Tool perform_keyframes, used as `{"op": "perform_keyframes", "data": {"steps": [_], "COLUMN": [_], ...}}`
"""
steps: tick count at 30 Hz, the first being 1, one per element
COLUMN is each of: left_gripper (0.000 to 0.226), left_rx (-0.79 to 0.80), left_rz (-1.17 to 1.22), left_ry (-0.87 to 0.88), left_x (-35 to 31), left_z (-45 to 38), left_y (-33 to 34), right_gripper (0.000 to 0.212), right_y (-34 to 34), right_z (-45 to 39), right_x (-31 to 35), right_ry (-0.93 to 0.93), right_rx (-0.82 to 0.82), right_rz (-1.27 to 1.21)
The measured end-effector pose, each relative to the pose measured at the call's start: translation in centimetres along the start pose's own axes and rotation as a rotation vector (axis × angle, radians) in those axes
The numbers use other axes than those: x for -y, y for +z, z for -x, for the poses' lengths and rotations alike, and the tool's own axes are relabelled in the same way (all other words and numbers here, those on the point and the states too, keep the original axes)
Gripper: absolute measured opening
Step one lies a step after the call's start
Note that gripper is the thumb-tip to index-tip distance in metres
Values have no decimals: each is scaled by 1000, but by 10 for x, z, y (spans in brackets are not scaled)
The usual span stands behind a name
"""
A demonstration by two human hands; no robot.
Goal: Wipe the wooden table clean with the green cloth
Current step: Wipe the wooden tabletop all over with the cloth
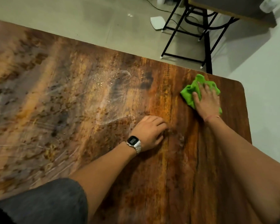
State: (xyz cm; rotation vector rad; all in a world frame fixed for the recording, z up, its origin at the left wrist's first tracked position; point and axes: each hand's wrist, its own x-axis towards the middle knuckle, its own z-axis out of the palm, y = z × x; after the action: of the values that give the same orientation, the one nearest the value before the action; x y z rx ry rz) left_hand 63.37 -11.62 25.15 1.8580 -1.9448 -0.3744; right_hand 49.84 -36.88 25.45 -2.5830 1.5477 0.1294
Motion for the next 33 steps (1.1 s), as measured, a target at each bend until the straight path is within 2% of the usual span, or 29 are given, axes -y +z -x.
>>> {"op": "perform_keyframes", "data": {"steps": [3,5,8,10,16,21,24,27,33], "left_gripper": [39,52,70,74,69,67,67,67,68], "left_rx": [-60,-92,-4,29,-23,-54,-61,-68,-75], "left_rz": [-131,-232,-278,-251,-298,-320,-319,-312,-305], "left_ry": [-118,-339,-599,-615,-586,-577,-572,-574,-574], "left_x": [72,131,198,216,227,230,229,229,228], "left_z": [38,65,103,118,127,127,126,127,127], "left_y": [-52,-90,-127,-128,-113,-108,-108,-108,-110], "right_gripper": [58,59,59,59,61,59,57,56,56], "right_y": [2,4,9,14,30,42,40,35,16], "right_z": [5,2,-8,-15,-17,-1,-4,-24,-60], "right_x": [-6,13,71,121,260,329,326,292,149], "right_ry": [112,178,214,155,-120,-317,-401,-431,-98], "right_rx": [-30,-48,-57,-53,-39,-51,-51,-19,-92], "right_rz": [-36,-37,-55,-75,-64,-29,-19,4,-10]}}
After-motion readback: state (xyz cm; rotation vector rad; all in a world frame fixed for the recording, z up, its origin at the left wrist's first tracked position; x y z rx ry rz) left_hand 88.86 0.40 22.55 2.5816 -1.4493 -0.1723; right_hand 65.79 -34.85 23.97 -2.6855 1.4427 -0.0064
